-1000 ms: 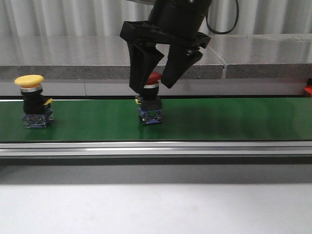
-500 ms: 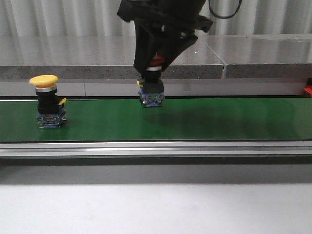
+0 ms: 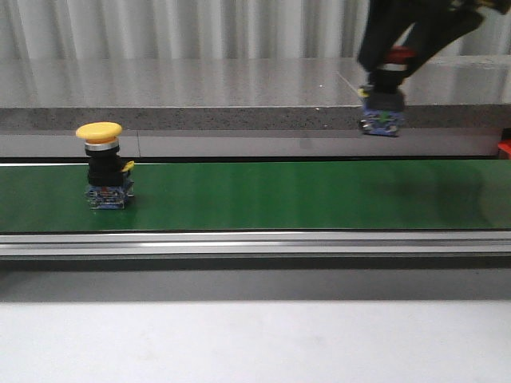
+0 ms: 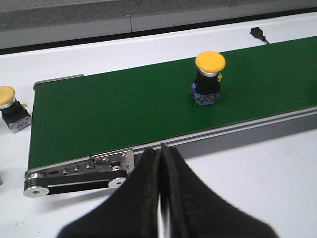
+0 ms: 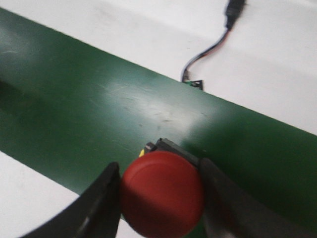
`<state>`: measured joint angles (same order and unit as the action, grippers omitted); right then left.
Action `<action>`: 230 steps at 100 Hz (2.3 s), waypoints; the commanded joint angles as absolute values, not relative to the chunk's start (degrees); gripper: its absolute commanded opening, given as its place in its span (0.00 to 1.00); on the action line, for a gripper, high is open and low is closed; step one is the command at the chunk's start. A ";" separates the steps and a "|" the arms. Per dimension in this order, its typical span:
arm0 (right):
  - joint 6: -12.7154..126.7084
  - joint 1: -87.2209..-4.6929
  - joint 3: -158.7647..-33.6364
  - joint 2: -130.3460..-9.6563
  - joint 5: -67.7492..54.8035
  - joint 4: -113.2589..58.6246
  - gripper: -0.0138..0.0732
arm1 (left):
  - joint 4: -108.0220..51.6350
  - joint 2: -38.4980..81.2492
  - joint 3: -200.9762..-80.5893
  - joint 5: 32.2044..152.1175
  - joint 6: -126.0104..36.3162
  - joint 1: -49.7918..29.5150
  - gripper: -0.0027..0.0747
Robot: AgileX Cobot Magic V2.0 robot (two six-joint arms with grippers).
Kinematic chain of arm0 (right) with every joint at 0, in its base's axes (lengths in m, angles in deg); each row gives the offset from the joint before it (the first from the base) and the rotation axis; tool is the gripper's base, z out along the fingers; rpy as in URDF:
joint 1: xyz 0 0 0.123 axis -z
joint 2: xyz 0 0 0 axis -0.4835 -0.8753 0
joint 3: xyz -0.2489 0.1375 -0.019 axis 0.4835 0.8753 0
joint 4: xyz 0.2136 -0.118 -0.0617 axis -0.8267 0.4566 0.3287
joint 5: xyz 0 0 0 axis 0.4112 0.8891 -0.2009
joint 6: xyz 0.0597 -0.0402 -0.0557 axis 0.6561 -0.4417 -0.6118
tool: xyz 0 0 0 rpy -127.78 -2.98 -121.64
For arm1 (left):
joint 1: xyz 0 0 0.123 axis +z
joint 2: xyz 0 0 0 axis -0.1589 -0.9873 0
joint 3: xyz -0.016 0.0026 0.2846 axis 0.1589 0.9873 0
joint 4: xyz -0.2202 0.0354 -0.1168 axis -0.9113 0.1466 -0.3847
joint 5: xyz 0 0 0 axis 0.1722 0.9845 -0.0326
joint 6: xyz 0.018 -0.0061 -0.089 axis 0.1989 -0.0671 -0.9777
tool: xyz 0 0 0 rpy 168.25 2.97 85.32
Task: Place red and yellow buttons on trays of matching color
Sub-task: 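Lower the red button into the red tray and open the right gripper, then move the right gripper above the yellow button on the belt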
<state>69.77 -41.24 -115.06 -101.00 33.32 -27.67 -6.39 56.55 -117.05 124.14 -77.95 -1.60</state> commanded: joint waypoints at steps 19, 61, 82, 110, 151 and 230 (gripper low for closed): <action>70.13 -24.22 -111.04 -91.87 29.51 -28.31 0.26 | -7.11 56.15 -118.64 120.24 -78.56 -2.17 0.01; 74.44 -4.32 -106.23 -93.58 20.34 -28.31 0.26 | -7.11 56.15 -118.64 120.24 -78.56 -2.17 0.01; 75.45 -1.95 -106.18 -99.13 17.77 -28.31 0.26 | -7.11 56.15 -118.64 120.24 -78.56 -2.17 0.01; 75.45 -1.77 -106.18 -104.66 12.05 -28.31 0.26 | -7.11 56.15 -118.64 120.24 -78.56 -2.17 0.01; 75.45 -1.57 -106.18 -110.30 7.46 -28.84 0.26 | -7.11 56.15 -118.64 120.24 -78.56 -2.17 0.01; 74.61 -1.57 -105.33 -107.07 8.15 -28.53 0.73 | -7.11 56.15 -118.64 120.24 -78.56 -2.17 0.01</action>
<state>75.35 -1.84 -104.37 -111.64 9.91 -28.26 -6.39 56.55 -117.05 124.14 -78.04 -1.60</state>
